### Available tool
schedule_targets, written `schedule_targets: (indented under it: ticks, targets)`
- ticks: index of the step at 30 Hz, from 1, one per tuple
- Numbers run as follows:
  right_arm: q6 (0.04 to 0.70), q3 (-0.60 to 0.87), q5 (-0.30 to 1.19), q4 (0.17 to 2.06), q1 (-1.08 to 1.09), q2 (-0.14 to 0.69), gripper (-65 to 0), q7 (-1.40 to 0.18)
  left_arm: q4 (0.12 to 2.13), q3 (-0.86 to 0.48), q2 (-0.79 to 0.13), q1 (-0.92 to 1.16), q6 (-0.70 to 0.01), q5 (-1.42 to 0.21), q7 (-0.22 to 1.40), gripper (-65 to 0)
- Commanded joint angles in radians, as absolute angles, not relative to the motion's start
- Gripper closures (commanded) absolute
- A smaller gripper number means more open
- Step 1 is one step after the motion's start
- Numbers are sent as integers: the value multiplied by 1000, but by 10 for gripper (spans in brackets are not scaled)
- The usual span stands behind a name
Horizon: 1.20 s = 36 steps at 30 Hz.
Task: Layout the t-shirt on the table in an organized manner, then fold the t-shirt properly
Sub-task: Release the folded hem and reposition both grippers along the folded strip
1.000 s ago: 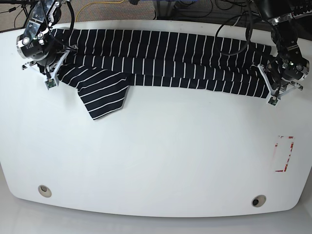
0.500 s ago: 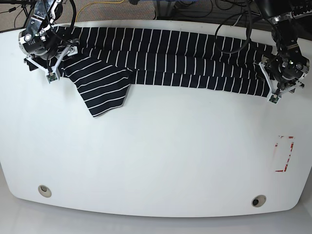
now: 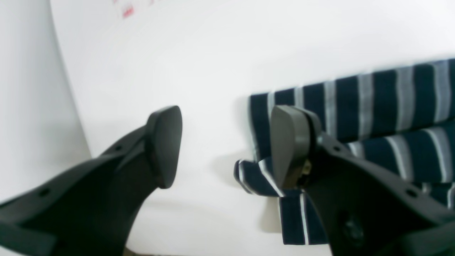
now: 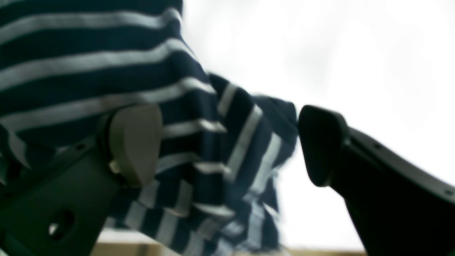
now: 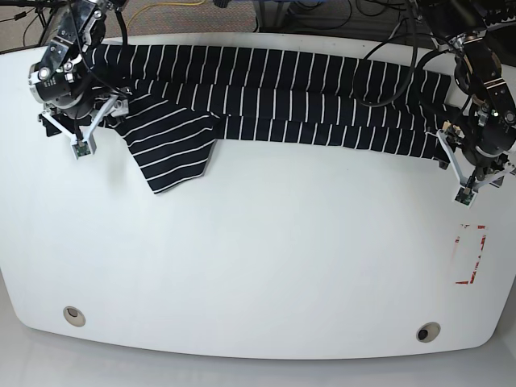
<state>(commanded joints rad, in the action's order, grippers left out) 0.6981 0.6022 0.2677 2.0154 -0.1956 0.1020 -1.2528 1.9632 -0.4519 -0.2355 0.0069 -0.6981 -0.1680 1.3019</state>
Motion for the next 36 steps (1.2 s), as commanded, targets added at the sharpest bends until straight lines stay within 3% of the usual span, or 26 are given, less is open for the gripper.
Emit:
schedule_targets:
  ticks: [3,7,10,12,14,15,19,26,36]
  targets:
    - [698,602,275,2012,-200,70,-479,-1251,1959,-450,-203,18,-698,-165,1288,-372]
    - [698,604,265,2011,-231,39,-273,-1251,1936,-450,-180,56,-698,-125,1285,-350]
    - [698,602,268,2011,-266,39,-122,-1250,1913,-450,-160,88,-698,-76,1280,-237]
    - [698,602,266,2011,-282,41,-54,-1237,1900,-455,-140,110,-698,-36,1264,-124]
    - [698,602,266,2011,-311,45,-54,-1213,1896,-455,-127,148,-698,15,1250,-50]
    - [698,602,266,2009,-320,51,-62,-1204,1896,-455,-122,162,-698,33,1239,-43]
    - [698,599,266,1949,-337,88,-95,-1145,1886,-455,-84,199,-698,101,1164,-68]
    - [698,596,266,1738,-305,154,-95,-1021,1759,-455,-59,199,-698,153,1070,-74]
    - [698,595,266,1494,-166,265,-100,-917,1596,-455,-65,53,-698,154,1066,-75]
